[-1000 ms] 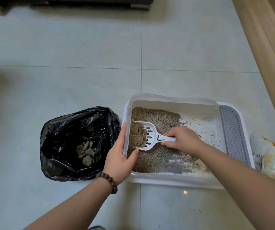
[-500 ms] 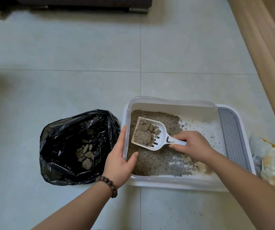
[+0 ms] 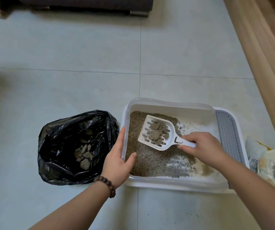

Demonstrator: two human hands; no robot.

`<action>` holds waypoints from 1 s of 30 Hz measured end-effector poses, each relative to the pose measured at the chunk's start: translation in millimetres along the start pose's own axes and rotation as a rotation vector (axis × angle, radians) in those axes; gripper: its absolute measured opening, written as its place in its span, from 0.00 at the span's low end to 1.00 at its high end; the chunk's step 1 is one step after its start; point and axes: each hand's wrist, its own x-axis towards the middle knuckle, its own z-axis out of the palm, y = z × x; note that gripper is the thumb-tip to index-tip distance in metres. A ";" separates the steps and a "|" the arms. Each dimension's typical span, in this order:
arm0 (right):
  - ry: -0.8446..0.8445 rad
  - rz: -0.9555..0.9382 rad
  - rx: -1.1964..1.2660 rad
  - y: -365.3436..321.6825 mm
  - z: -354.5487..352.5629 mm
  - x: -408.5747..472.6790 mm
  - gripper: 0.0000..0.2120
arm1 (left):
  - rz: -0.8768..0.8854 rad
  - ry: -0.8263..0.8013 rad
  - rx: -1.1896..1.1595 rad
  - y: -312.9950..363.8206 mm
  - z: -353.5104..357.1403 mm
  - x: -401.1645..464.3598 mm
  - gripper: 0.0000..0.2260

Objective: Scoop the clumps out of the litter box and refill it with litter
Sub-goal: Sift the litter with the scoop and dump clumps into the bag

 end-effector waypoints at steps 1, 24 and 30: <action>-0.007 -0.002 -0.033 0.0 -2.1 -0.5 0.05 | 0.003 0.003 0.004 0.1 0.2 -0.1 0.37; -0.034 -0.389 -0.423 -158.6 -18.4 24.7 0.12 | -0.013 0.007 0.000 6.5 -2.8 0.4 0.30; 0.046 -0.669 -0.751 -221.2 26.3 48.0 0.04 | -0.011 0.004 -0.053 11.4 -8.0 -1.0 0.27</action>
